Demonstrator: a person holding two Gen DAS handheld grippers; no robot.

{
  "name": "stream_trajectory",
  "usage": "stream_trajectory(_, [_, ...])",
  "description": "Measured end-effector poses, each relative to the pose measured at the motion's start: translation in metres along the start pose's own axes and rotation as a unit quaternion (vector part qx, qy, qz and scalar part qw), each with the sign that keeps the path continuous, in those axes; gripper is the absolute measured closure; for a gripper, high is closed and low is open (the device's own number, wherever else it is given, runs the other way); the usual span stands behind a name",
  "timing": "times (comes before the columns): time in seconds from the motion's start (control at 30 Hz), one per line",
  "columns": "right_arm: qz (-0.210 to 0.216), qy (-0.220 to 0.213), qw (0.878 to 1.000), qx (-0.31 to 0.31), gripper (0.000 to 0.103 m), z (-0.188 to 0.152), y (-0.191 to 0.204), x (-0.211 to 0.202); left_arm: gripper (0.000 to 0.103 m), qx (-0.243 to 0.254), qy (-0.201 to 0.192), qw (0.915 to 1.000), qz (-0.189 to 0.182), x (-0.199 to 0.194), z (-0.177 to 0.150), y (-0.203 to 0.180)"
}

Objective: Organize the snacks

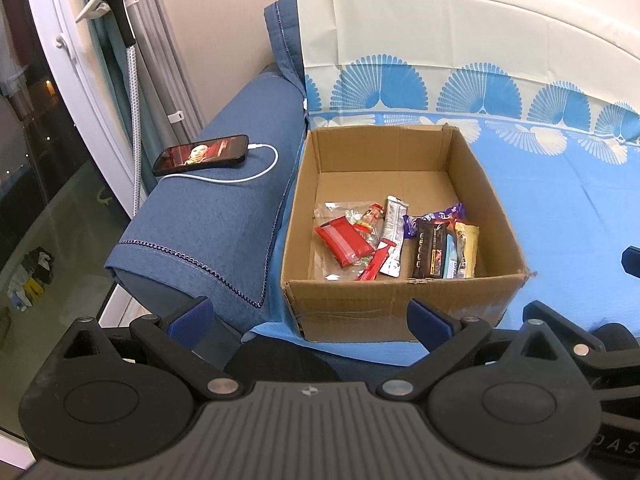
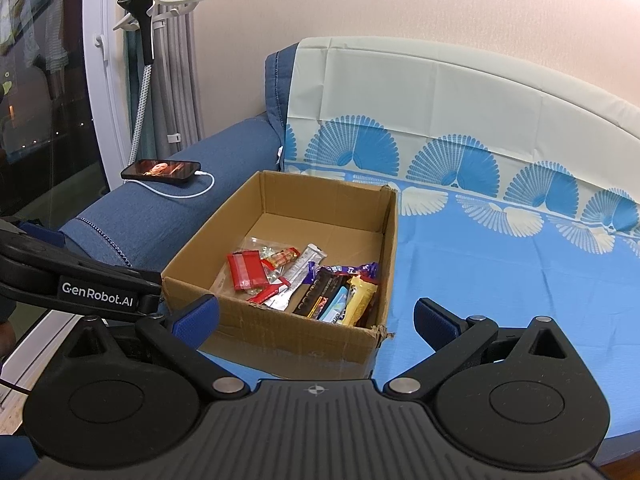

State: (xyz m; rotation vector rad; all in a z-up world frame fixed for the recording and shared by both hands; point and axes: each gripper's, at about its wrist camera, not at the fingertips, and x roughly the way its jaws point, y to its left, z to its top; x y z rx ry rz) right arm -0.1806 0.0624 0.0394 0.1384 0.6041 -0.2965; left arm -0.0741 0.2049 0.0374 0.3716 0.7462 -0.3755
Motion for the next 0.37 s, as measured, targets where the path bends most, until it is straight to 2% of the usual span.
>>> stream_trajectory(0.37, [0.002, 0.000, 1.000, 0.003, 0.000, -0.0007, -0.0005, 0.0018, 0.000, -0.008, -0.002, 1.0000, -0.001, 0.0015, 0.0001, -0.0001])
